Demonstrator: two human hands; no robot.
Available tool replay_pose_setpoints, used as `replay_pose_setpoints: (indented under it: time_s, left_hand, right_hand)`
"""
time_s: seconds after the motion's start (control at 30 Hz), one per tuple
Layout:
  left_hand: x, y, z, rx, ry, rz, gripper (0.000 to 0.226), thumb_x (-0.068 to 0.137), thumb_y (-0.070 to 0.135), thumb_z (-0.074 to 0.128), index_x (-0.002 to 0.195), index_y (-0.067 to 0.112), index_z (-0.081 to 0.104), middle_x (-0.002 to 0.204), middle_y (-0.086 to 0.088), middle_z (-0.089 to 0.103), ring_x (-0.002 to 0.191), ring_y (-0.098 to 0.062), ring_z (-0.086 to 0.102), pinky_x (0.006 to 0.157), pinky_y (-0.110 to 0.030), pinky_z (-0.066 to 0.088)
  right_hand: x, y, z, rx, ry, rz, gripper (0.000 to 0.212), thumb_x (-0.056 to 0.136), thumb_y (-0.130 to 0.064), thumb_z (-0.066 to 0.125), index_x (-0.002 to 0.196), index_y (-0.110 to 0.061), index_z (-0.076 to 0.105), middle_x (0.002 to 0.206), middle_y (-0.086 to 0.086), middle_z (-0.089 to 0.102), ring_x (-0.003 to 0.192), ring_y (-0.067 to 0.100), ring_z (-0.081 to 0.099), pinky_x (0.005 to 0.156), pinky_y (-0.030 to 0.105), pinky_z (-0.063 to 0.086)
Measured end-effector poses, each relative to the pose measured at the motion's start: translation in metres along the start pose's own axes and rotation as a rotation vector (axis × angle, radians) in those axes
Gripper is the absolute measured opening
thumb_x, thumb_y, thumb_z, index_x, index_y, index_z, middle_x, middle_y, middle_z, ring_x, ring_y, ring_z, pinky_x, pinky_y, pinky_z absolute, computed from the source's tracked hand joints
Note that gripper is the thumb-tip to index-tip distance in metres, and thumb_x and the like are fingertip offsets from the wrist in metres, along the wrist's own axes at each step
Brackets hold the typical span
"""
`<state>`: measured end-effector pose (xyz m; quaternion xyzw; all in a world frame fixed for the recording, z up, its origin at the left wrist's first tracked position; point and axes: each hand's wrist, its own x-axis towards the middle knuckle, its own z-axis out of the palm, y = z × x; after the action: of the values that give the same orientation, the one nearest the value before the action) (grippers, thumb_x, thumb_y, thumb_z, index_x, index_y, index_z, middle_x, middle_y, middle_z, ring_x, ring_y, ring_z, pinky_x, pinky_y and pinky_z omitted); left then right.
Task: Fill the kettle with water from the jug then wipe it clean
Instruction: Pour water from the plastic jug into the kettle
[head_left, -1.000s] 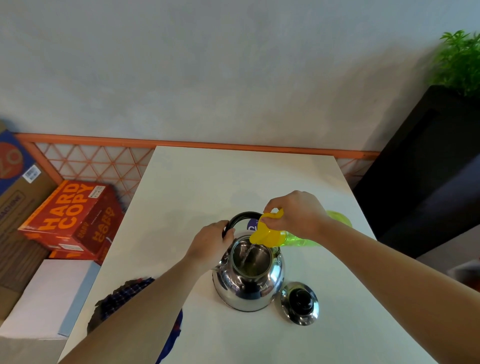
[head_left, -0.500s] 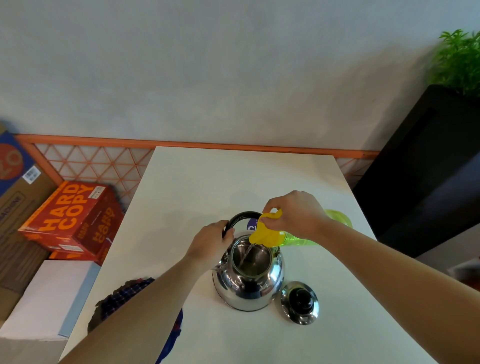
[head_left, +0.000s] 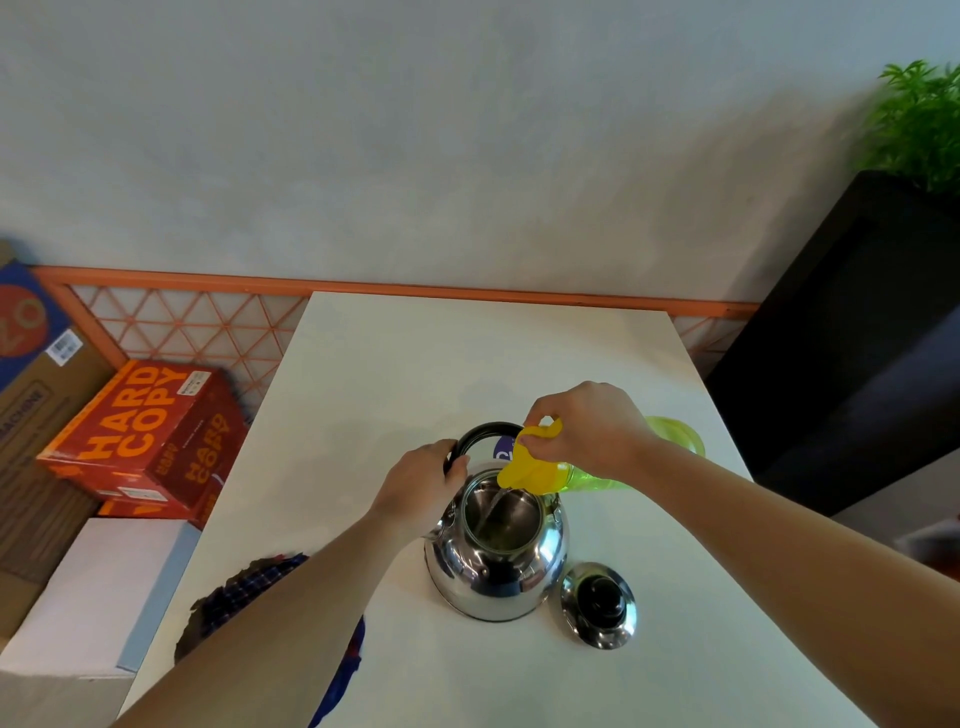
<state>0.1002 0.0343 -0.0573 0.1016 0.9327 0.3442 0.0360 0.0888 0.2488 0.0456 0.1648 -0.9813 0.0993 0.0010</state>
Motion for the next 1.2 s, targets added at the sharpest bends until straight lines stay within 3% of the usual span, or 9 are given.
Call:
replay_pose_setpoints:
  time_s: [0.47,0.87,1.2]
  left_hand:
    - [0.0003,0.0006,-0.0005,-0.011,-0.001,-0.013,0.024,0.097,0.036,0.042,0.101,0.02,0.06,0.073,0.007,0.058,0.065,-0.006,0.055,0.053,-0.021,0.034]
    - [-0.0001,0.0008,-0.0006,-0.005,0.0,-0.003,0.026,0.098,0.034,0.041,0.104,0.018,0.061,0.08,0.002,0.063,0.071,-0.011,0.057,0.057,-0.023,0.036]
    - [-0.0006,0.0003,-0.0011,0.01,0.002,0.003,0.027,0.098,0.035,0.041,0.103,0.017,0.061,0.076,0.004,0.061,0.067,-0.007,0.055,0.054,-0.018,0.035]
  right_hand:
    - [0.001,-0.0032,-0.001,-0.026,-0.013,-0.01,0.029,0.077,-0.06,0.054,0.092,-0.038,0.066,0.068,-0.004,0.061,0.071,0.018,0.054,0.06,0.027,0.036]
    - [0.0009,-0.0044,-0.001,-0.038,-0.027,-0.008,0.031,0.077,-0.062,0.053,0.095,-0.039,0.065,0.069,-0.004,0.06,0.073,0.017,0.053,0.06,0.027,0.035]
    - [0.0014,-0.0038,0.0007,-0.043,-0.01,-0.012,0.03,0.077,-0.062,0.053,0.092,-0.039,0.066,0.064,-0.006,0.058,0.069,0.016,0.052,0.057,0.026,0.033]
